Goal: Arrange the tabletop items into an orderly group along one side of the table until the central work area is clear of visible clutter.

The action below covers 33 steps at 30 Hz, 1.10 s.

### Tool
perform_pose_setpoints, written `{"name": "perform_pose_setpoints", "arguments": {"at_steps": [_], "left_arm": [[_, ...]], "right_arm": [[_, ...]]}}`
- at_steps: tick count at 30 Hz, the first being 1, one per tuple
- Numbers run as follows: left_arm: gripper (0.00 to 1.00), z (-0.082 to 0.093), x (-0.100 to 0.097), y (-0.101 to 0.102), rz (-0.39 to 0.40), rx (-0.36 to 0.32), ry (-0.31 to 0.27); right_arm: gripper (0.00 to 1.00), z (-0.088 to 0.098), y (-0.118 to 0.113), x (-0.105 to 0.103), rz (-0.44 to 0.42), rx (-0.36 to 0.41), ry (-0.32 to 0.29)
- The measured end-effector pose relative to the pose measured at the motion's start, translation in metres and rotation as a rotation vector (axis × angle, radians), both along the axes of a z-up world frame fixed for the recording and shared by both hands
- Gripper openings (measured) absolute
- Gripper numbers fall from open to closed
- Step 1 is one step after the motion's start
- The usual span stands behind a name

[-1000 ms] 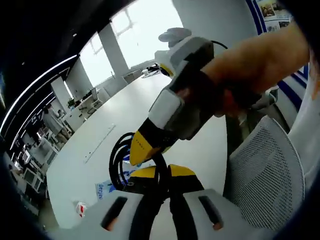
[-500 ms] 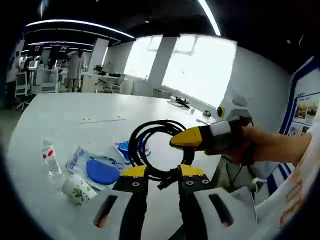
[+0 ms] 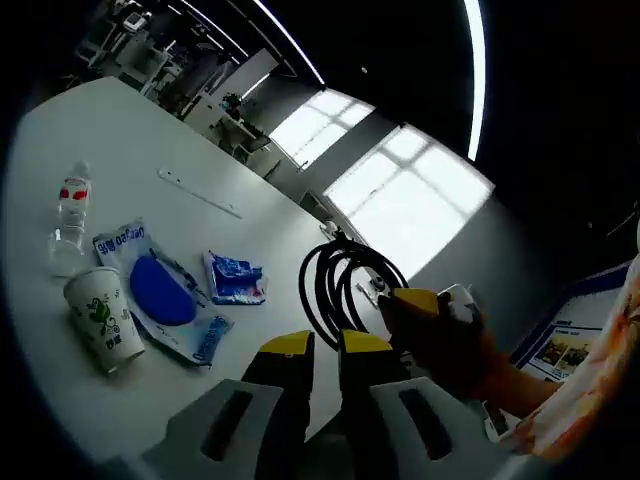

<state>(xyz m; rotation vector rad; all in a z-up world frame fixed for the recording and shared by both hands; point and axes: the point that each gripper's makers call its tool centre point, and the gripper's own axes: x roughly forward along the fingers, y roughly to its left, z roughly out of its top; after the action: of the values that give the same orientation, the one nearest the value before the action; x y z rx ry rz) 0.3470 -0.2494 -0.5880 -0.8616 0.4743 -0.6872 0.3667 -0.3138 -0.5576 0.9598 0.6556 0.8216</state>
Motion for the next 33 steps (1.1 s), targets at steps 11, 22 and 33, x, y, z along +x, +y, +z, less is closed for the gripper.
{"name": "perform_pose_setpoints", "arguments": {"at_steps": [11,22,33], "left_arm": [[0.14,0.02,-0.004,-0.012,-0.066,-0.164,-0.002],[0.2,0.023,-0.006,-0.015,-0.095,-0.223,0.028],[0.34,0.04,-0.02,-0.032,-0.215,-0.274,0.027]], "right_arm": [[0.02,0.008,-0.016,-0.007,-0.047,0.176,0.014],[0.02,0.024,-0.017,-0.01,-0.032,0.203,-0.068],[0.02,0.021,-0.01,-0.019,0.024,0.198,-0.074]]}}
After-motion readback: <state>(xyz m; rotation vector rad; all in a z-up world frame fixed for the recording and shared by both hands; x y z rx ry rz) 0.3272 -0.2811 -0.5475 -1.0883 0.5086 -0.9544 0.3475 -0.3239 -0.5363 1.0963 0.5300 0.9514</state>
